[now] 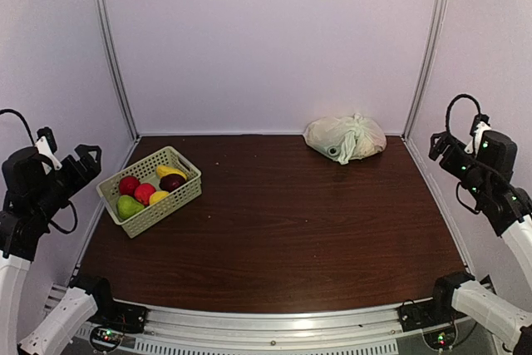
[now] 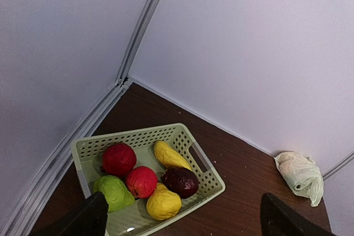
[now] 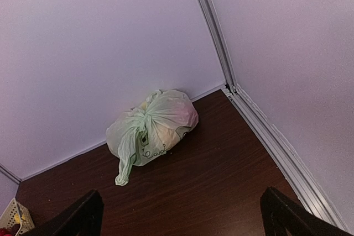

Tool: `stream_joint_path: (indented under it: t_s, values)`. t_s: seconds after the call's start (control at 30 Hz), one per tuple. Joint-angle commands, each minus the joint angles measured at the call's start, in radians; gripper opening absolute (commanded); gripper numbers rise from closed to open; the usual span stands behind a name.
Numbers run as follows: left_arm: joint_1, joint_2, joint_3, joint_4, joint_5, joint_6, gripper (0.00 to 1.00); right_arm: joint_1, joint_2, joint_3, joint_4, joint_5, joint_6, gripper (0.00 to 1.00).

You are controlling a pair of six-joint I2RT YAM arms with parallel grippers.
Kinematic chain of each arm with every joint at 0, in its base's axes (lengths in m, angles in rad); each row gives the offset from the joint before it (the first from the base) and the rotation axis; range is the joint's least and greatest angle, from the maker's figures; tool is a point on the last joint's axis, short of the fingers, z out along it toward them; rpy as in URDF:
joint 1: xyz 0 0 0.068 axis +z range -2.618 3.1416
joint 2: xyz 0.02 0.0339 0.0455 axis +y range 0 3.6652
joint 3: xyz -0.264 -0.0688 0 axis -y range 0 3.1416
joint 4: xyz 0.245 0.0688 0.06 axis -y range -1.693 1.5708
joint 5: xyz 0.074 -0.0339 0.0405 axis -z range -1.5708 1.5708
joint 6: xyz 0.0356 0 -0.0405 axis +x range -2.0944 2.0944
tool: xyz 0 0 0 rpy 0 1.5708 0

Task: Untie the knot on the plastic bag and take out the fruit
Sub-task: Move the takeout bag to the center of the board.

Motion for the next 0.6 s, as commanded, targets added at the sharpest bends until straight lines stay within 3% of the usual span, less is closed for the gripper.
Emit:
stream_joint_path:
  t_s: [0.0, 0.13, 0.3, 0.43, 0.57]
  values:
    - [0.002, -0.012, 0.039, -0.136, -0.01, -0.015, 0.97, -0.005, 0.025, 0.061, -0.143, -0.061, 0.01, 0.99]
    - [0.002, -0.034, 0.063, -0.17, -0.048, 0.03, 0.97, -0.005, 0.04, 0.106, -0.181, -0.066, -0.022, 0.99]
    - [0.003, -0.073, 0.024, -0.045, 0.01, 0.18, 0.97, -0.002, 0.097, 0.152, -0.176, -0.159, -0.052, 0.99]
    - [0.002, -0.013, -0.027, 0.031, 0.019, 0.278, 0.97, 0.05, 0.22, 0.21, -0.222, -0.193, -0.063, 0.96]
    - [0.004, 0.094, -0.081, 0.113, 0.076, 0.345, 0.97, 0.152, 0.359, 0.268, -0.255, -0.128, -0.065, 0.95]
